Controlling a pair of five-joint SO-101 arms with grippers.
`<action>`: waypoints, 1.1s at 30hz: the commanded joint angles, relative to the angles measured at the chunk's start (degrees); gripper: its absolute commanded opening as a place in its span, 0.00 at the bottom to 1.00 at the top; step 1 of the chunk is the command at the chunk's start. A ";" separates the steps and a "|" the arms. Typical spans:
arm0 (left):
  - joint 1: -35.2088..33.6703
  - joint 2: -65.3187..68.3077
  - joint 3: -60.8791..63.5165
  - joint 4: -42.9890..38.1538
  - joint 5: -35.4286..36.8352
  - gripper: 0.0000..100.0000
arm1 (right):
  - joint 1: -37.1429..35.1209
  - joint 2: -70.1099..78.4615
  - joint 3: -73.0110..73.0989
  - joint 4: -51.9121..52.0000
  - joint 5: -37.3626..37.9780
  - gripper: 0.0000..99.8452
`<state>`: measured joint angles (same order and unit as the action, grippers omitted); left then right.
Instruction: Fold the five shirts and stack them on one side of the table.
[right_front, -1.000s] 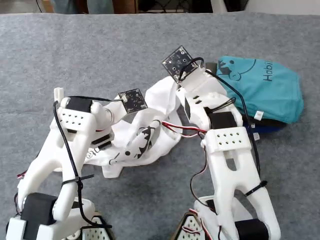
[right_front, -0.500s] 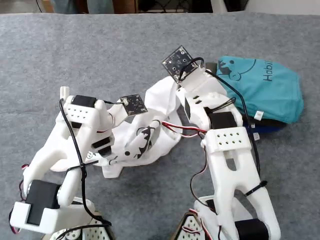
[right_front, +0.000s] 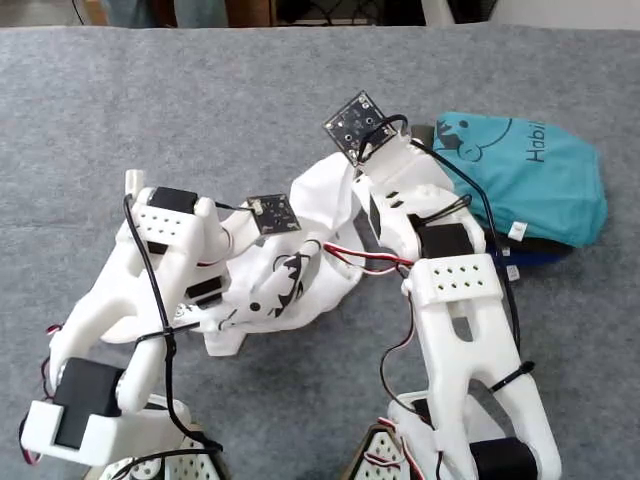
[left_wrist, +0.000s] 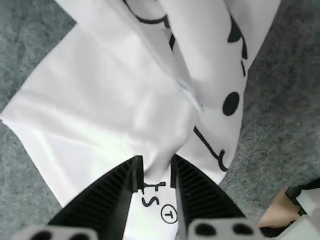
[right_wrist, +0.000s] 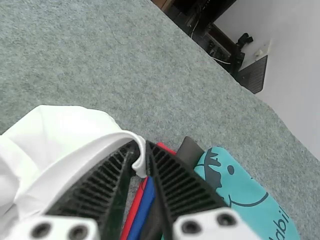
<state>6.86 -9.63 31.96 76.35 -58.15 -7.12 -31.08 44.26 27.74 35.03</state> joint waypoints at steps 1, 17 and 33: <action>0.84 -0.18 -1.01 -0.18 -0.09 0.11 | 0.35 0.13 -2.77 -1.23 0.44 0.01; 1.01 -0.18 2.07 -0.26 1.76 0.03 | 0.35 0.13 -2.77 -1.23 0.44 0.01; -7.87 -0.88 -7.34 -0.62 23.38 0.03 | 4.04 -1.36 -5.85 -1.58 -7.47 0.01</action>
<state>2.99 -9.63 30.37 76.53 -42.51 -5.01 -31.08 42.95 27.12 29.85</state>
